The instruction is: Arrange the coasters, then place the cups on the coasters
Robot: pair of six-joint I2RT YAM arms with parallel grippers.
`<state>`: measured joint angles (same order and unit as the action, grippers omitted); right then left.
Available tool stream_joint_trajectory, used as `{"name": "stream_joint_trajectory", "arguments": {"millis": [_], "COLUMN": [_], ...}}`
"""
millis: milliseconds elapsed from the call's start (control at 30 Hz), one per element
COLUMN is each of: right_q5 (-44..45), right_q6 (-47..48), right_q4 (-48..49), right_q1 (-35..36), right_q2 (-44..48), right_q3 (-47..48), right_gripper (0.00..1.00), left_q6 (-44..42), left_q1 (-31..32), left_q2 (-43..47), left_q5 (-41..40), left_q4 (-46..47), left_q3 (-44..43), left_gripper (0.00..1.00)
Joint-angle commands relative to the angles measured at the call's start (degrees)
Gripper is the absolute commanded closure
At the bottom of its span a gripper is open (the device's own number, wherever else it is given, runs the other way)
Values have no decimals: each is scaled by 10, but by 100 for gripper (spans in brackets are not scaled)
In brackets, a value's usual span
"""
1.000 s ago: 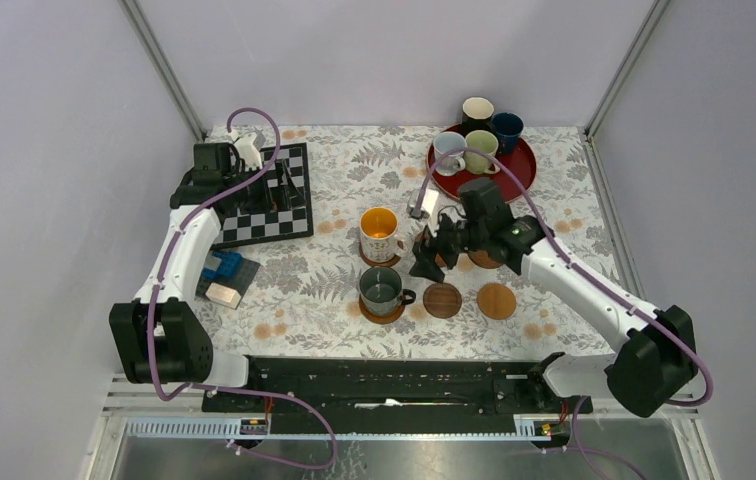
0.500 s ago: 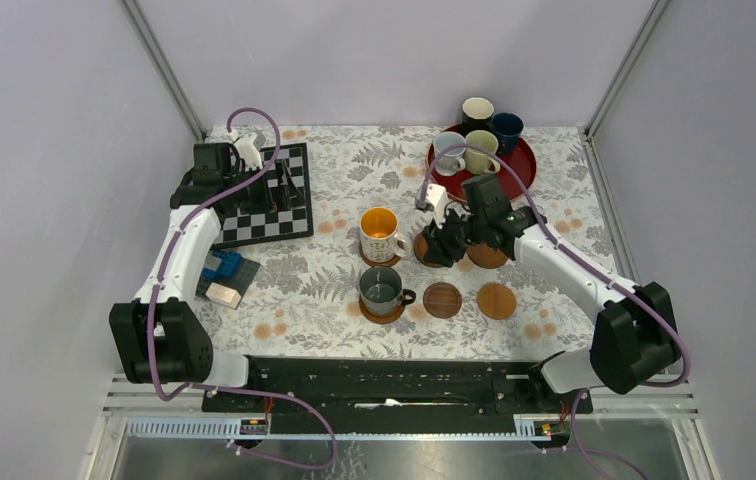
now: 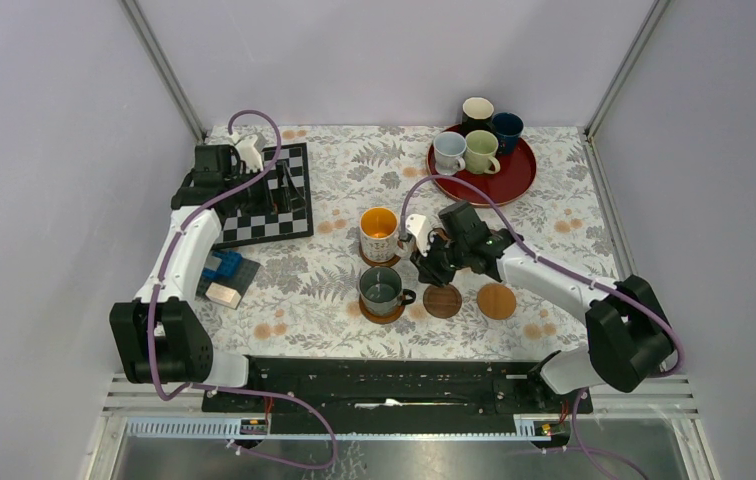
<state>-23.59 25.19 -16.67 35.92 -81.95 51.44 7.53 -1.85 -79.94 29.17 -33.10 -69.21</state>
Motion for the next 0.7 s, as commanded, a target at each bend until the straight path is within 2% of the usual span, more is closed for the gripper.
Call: {"name": "stream_joint_trajectory", "arguments": {"millis": [0, 667], "right_q5": [32, 3], "right_q6": [10, 19], "right_q4": [34, 24], "right_q1": [17, 39], "right_q2": [-4, 6], "right_q3": [-4, -20], "right_gripper": [67, 55], "left_q6": [-4, 0], "left_q1": [-2, -2], "left_q2": [19, 14], "left_q5": [7, 16], "left_q4": [20, 20], "left_q3": [7, 4], "left_gripper": [1, 1]}}
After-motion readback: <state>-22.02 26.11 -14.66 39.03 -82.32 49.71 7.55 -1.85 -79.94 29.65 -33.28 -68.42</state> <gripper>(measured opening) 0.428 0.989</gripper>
